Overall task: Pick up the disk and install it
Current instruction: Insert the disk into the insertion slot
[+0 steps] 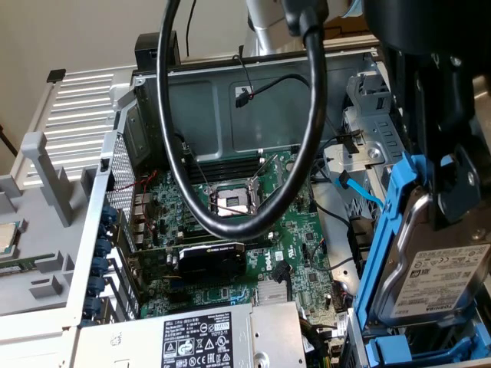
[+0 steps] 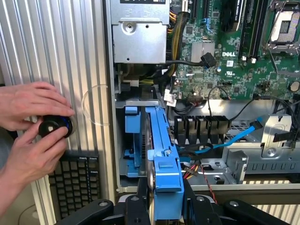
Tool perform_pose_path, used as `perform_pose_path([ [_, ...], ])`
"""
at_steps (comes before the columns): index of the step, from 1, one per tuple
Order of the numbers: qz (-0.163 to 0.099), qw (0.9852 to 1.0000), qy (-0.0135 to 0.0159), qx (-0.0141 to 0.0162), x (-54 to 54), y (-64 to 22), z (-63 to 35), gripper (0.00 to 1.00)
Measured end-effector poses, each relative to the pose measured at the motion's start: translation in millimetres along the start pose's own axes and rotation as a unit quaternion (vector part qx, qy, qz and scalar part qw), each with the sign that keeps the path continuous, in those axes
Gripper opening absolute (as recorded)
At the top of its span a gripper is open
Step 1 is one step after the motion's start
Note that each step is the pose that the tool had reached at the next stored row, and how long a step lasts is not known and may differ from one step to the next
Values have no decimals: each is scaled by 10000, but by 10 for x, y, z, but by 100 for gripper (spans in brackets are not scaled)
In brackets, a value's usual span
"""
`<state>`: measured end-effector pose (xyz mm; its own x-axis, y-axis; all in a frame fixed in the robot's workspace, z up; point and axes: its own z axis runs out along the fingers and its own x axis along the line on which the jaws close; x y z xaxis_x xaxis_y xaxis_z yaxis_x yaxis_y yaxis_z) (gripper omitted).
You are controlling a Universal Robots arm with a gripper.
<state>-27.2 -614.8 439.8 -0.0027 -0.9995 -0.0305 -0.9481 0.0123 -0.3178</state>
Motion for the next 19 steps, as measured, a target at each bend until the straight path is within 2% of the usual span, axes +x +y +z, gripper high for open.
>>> perform_pose_path([
  [19,0,10000,0,4,0,7,22,37],
])
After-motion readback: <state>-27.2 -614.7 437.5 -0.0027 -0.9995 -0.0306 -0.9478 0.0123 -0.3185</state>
